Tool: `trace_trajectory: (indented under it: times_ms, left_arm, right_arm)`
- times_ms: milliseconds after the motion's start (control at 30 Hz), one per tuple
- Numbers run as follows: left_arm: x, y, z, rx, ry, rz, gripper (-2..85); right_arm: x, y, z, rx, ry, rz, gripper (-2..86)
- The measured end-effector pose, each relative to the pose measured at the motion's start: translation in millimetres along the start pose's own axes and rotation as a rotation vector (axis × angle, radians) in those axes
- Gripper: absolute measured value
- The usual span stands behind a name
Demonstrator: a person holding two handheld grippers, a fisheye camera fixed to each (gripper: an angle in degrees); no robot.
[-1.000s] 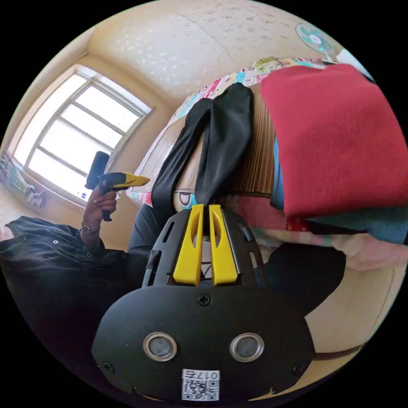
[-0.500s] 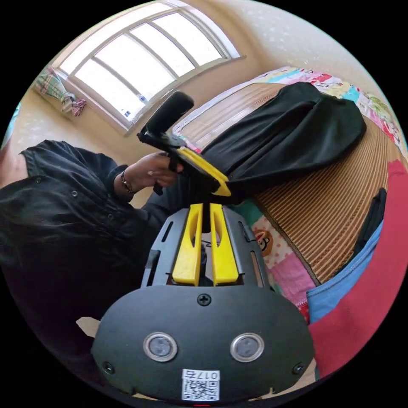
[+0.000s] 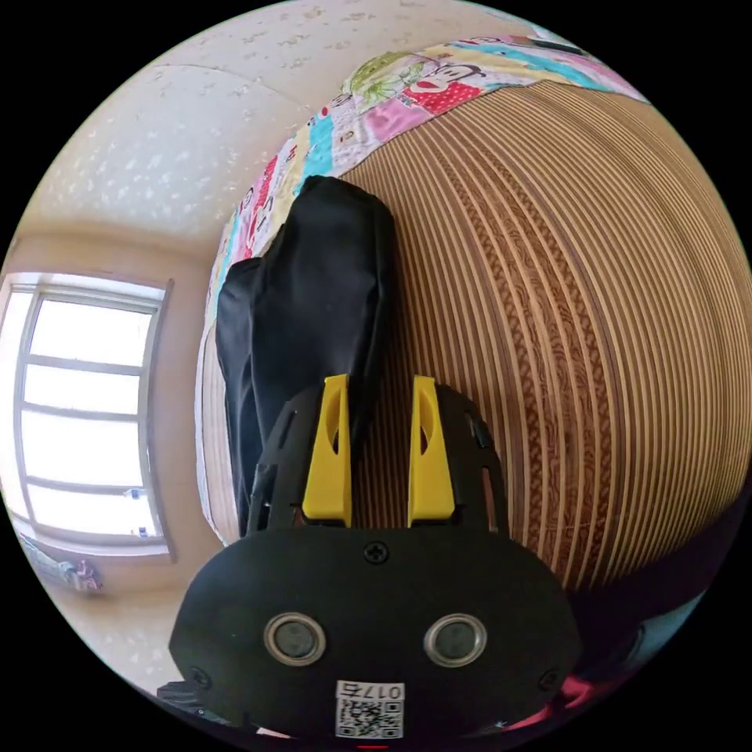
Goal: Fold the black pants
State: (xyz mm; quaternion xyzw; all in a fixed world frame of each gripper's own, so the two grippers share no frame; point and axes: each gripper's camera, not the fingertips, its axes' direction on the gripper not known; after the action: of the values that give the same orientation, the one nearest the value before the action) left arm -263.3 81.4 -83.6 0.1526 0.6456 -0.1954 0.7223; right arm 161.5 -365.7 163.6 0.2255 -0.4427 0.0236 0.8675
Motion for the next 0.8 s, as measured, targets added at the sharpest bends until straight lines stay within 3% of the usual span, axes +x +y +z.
trace_trajectory:
  times_ms: [67, 200, 300, 367, 433, 567, 700, 800]
  left_arm:
    - [-13, 4, -27, 0.053, 0.095, -0.039, 0.9]
    - [-12, 33, -86, 0.186, 0.032, -0.040, 0.8]
    - [0, 60, -119, 0.312, 0.013, -0.023, 0.9]
    - [8, 71, -133, 0.360, -0.066, -0.016, 1.2]
    - [11, 81, -145, 0.360, -0.246, -0.060, 1.7]
    - [10, 100, -157, 0.409, -0.418, -0.120, 3.0]
    - [3, 97, -158, 0.431, -0.502, -0.132, 5.0]
    - [8, 65, -145, 0.397, -0.584, -0.065, 9.5]
  right_arm:
    - [-71, -5, 5, 0.139, 0.131, -0.156, 4.8]
    - [-224, 21, 45, 0.267, 0.444, -0.457, 3.3]
    - [-321, 52, 89, 0.283, 0.366, -0.650, 2.9]
    - [-364, 58, 133, 0.155, 0.181, -0.692, 2.8]
    - [-377, 60, 169, -0.002, 0.031, -0.736, 2.8]
    - [-367, 89, 202, -0.246, -0.226, -0.831, 3.3]
    - [-312, 145, 167, -0.191, -0.204, -0.811, 5.4]
    - [-245, 203, 132, -0.091, -0.023, -0.707, 8.3]
